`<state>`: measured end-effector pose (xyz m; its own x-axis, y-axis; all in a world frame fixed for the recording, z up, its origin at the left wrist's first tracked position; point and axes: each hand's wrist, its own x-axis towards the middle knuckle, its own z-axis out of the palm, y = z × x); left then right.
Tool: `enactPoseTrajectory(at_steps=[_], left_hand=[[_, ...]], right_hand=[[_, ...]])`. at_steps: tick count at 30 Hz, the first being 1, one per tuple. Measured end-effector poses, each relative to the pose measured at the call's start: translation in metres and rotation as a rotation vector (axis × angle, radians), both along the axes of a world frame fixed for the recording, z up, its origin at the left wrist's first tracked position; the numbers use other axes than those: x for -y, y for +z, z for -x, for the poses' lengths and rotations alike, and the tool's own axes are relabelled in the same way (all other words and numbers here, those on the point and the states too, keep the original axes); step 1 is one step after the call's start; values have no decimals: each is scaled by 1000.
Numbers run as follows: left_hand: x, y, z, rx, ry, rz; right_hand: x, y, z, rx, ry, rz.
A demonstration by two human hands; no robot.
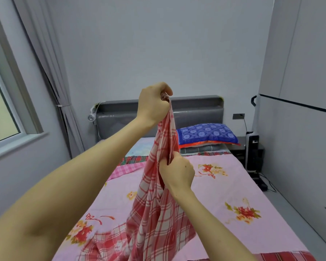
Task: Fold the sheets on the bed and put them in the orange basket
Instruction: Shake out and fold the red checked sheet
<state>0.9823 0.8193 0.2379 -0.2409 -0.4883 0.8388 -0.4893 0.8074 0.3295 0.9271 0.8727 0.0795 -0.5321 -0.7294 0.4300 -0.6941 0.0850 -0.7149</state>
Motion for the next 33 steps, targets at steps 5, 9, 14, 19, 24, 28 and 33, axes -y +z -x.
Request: enactPoseTrajectory(at_steps=[5, 9, 14, 19, 24, 28, 33], left_hand=[[3, 3, -10, -37, 60, -17], [22, -1, -31, -2, 149, -32], [41, -31, -48, 11, 251, -90], [55, -58, -61, 7, 378, -151], [61, -86, -73, 42, 443, -171], [64, -108, -74, 109, 454, -185], [67, -134, -80, 258, 506, -247]], right_hand=[[-8, -32, 20, 158, -37, -97], [-31, -71, 58, 313, -160, -255], [-57, -111, 107, 381, -327, -440], [-97, -149, 144, 429, -451, -591], [-136, -184, 168, 472, -439, -712], [-153, -192, 183, 741, -276, -814], [-165, -173, 201, 918, -120, -869]])
